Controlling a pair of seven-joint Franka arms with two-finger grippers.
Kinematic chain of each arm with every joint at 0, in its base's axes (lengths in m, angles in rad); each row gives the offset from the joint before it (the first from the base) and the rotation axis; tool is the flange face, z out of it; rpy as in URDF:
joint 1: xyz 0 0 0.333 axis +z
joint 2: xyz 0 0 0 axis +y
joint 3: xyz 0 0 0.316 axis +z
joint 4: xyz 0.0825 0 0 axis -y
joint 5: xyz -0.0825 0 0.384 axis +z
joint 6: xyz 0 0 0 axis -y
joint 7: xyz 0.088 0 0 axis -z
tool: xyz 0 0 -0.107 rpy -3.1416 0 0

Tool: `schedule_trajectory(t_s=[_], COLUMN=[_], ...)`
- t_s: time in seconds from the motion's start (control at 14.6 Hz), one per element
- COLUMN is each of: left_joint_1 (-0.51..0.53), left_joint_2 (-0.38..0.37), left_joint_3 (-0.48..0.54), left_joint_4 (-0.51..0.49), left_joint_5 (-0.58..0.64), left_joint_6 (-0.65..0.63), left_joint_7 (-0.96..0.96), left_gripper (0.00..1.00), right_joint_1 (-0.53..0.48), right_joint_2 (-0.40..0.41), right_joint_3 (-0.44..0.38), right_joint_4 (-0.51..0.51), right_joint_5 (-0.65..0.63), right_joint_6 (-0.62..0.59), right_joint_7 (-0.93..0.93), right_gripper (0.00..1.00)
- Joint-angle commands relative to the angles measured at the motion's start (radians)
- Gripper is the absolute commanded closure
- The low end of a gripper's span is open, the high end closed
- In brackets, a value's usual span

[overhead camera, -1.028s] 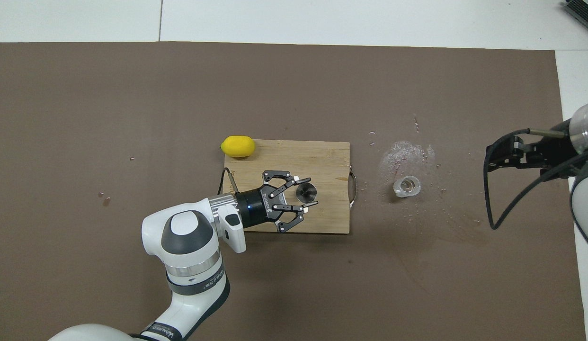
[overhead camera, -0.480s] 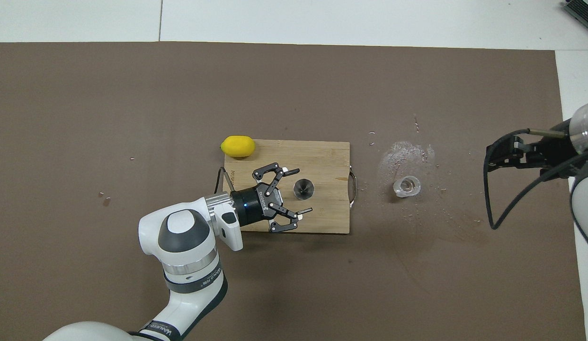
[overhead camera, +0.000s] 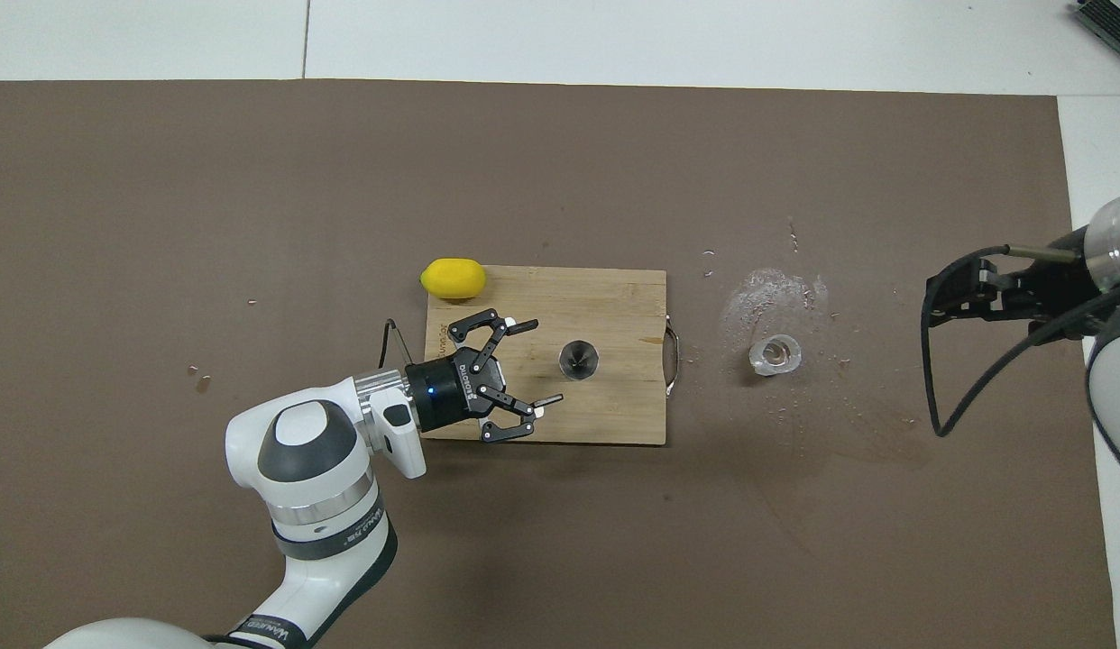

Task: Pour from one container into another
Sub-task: 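Carry the metal cup with the left gripper onto the cutting board, then set the cup on the board center, open and retract the left gripper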

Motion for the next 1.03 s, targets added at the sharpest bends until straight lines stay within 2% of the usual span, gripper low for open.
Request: schedule_trajectory(t_s=[0.0, 0.34, 0.62, 0.96], left_joint_1=[0.021, 0.04, 0.076, 0.271], left_joint_2=[-0.067, -0.103, -0.143, -0.2], left_joint_3=[0.002, 0.002, 0.004, 0.004], left_joint_4=[-0.068, -0.095, -0.178, -0.217], left_joint_5=[0.024, 0.067, 0.123, 0.433], left_joint_6=[-0.052, -0.056, -0.102, -0.248], left_joint_7=[0.003, -0.007, -0.013, -0.045], left_gripper=[0.0, 0.0, 0.0, 0.0], right_joint_1=[-0.012, -0.012, -0.012, -0.012], right_joint_2=[-0.02, -0.02, -0.02, -0.02], right_joint_3=[0.006, 0.006, 0.006, 0.006], right_joint_4=[-0.023, -0.023, -0.024, -0.023], right_joint_5=[-0.005, -0.004, -0.005, -0.005], right_joint_6=[0.022, 0.024, 0.022, 0.022], right_joint_7=[-0.022, -0.022, -0.022, -0.022], right_gripper=[0.0, 0.0, 0.0, 0.0])
